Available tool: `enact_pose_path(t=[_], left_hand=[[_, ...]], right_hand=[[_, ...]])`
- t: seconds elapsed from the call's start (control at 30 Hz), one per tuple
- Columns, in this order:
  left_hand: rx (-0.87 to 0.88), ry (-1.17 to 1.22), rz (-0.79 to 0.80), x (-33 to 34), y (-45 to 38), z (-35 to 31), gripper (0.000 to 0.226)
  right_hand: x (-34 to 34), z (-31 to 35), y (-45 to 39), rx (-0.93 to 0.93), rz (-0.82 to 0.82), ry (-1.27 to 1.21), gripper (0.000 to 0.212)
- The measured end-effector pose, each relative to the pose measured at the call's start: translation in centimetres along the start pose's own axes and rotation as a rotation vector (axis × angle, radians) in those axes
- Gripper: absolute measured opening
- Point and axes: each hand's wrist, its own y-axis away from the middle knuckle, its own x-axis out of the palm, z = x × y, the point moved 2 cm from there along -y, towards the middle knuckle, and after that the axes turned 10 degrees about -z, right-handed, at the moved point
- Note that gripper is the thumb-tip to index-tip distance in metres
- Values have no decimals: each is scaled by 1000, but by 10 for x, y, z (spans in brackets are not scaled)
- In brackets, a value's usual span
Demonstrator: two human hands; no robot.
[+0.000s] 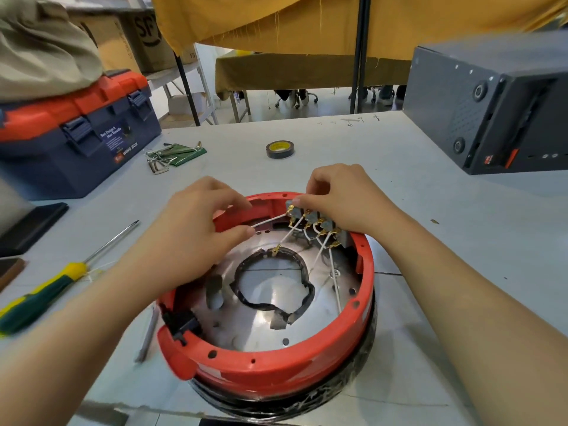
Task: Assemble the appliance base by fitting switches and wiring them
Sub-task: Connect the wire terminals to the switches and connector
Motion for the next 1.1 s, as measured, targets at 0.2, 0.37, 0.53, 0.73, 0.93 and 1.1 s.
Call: enact_pose_path(t=[0.2,0.37,0.53,0.73,0.93,1.1], left_hand=[[-39,-124,27,3,11,18,41],[-9,-88,58,14,7,19,45],[15,-25,-10,14,7,18,38],[-162,454,85,-3,11,45,20],[-236,193,98,-34,32,108,16],[-237,-53,225,-42,48,135,15]], right_hand=[[-3,6,2,-36,48,31,24],[-14,3,4,-29,48,135,28],[-15,3,4,-46,49,238,23],[-13,5,11,-93,17,318,27],[-10,8,12,-153,-5,336,28],[-2,13,7,-185,23,348,28]])
